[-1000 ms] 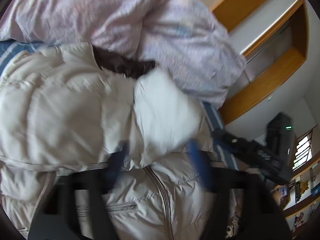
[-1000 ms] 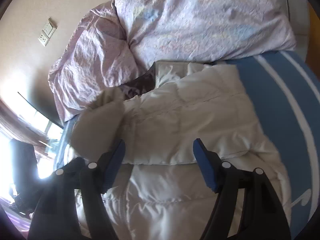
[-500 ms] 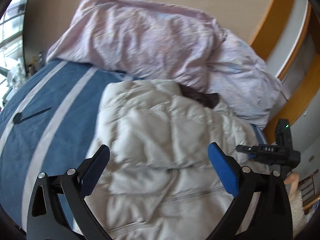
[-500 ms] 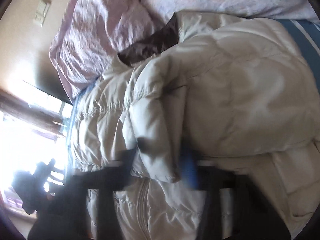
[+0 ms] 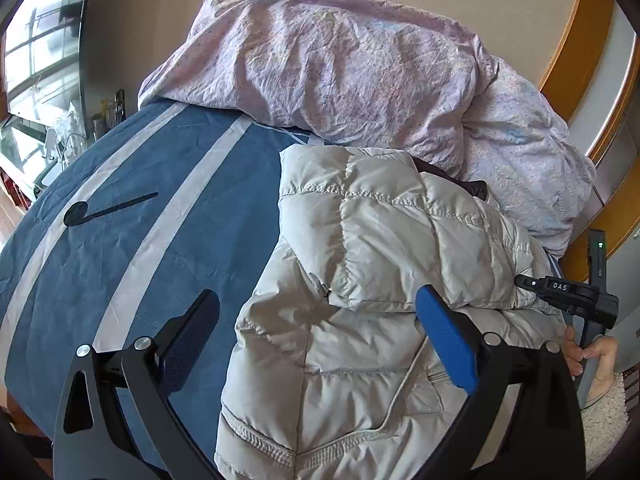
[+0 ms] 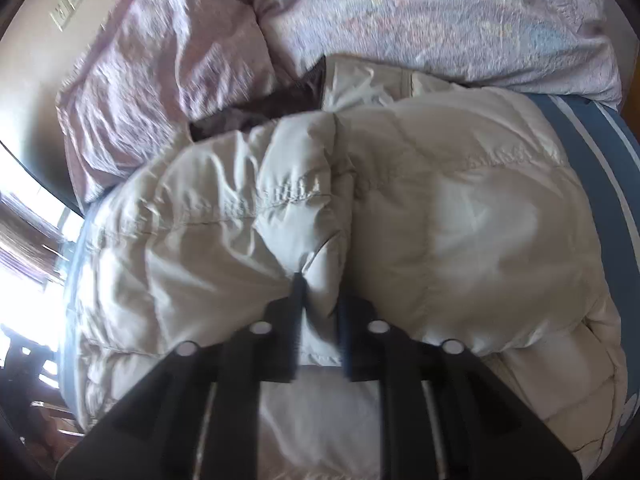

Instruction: Fold large clothes

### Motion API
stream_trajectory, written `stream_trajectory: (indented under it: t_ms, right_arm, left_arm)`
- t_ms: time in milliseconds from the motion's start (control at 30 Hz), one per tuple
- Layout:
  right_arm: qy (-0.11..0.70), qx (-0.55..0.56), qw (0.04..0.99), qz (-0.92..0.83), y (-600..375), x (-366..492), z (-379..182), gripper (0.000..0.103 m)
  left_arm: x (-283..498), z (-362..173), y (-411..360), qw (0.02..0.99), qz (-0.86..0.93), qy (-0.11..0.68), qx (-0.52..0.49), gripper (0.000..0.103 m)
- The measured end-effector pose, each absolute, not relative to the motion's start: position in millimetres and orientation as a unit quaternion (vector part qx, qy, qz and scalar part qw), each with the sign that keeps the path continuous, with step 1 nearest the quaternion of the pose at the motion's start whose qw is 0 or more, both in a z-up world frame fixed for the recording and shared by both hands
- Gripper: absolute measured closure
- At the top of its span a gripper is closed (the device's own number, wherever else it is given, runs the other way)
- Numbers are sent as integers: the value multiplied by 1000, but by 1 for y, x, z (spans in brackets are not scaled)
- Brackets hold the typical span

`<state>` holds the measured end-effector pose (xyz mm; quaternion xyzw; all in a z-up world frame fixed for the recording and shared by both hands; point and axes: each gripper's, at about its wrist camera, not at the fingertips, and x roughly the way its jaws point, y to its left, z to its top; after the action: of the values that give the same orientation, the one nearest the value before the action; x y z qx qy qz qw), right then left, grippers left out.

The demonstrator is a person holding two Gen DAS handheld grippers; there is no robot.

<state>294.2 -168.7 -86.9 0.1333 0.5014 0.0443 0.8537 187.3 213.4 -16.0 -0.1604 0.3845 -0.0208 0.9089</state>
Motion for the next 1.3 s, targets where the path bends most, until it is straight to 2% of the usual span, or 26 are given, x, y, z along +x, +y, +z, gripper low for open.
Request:
stream_trajectory:
  t_ms: [33,67,133,200,267,367,433,567,633,767,867,1100,1300]
  right_arm:
    - [499,128,856,41,-169,292,-82,78]
    - [489,121,863,30,-170,288,-73,68]
    - [450,118,885,18,-174,279,-57,59]
    - [408,113,906,20,-177,270,-40,59]
    - [407,106,906,54,-169,269,-37,61]
    - [444,91,886,91,-153,275,-53,63]
    - [497,79,861,78,-149,290,-77,64]
    - [536,134,829,90,-165,310,-100,63]
    - [536,156,823,103,-173,306,-93,57]
    - [507,186,832,129,-199,271,-67,32]
    - [489,198,840,129,-234,240,-50,24]
    - [479,246,840,69,-342,166,-49,19]
    - [500,295,814,34,-401,115,-84,19]
  left_arm:
    - [187,-16,214,909,-21,385,-160,4]
    - [186,-16,214,909,-22,384,-159,4]
    - [185,-17,215,911,-22,382,-154,4]
    - [186,-17,214,912,-22,381,-150,4]
    - [187,-18,213,911,-26,384,-150,4]
    - [189,-20,209,910,-30,385,-149,4]
    - [187,-21,209,909,-34,387,-152,4]
    - [179,-21,216,908,-32,388,-153,4]
    - [171,-21,225,907,-34,389,-157,4]
    - [153,-26,248,901,-38,394,-177,4]
    - [139,-35,265,890,-50,405,-201,4]
    - [106,-55,286,867,-83,429,-240,4]
    - [94,-72,282,847,-109,453,-258,8]
